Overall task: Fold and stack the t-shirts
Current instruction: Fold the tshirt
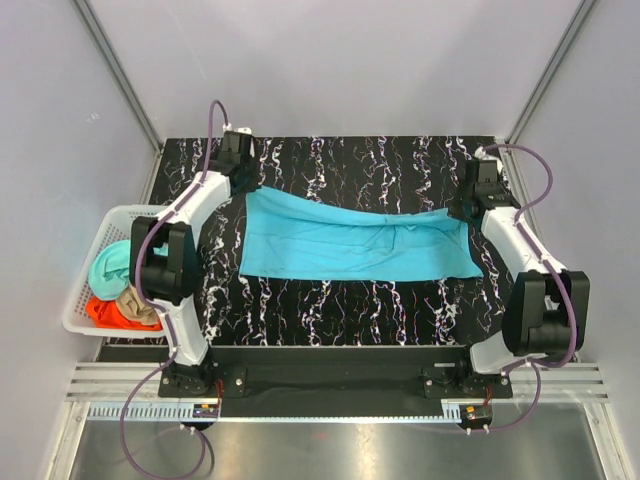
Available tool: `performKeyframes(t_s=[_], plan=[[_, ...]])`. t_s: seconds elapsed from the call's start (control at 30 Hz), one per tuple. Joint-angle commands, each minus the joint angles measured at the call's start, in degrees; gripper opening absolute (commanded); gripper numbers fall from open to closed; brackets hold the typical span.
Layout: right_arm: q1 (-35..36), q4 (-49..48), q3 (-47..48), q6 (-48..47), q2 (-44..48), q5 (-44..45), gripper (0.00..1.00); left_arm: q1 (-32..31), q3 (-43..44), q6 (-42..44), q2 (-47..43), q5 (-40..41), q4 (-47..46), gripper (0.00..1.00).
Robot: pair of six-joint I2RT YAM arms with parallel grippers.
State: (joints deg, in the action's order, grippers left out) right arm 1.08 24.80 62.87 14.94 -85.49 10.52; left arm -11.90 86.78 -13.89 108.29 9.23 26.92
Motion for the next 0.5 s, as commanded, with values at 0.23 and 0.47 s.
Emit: performKeyframes(t_s=[0.23,0.47], plan=[[-3.8,-13.5,10.7,-5.3,-7.9,-5.3,0.0,0.9,9.9,0.1,8.0,-2.8,-7.1,0.0],[-4.9,-16.8,14.4,-7.6,-13.4,-7.9,0.0,2.5,12.9,-0.6,11.7,-5.5,-8.5,0.0]])
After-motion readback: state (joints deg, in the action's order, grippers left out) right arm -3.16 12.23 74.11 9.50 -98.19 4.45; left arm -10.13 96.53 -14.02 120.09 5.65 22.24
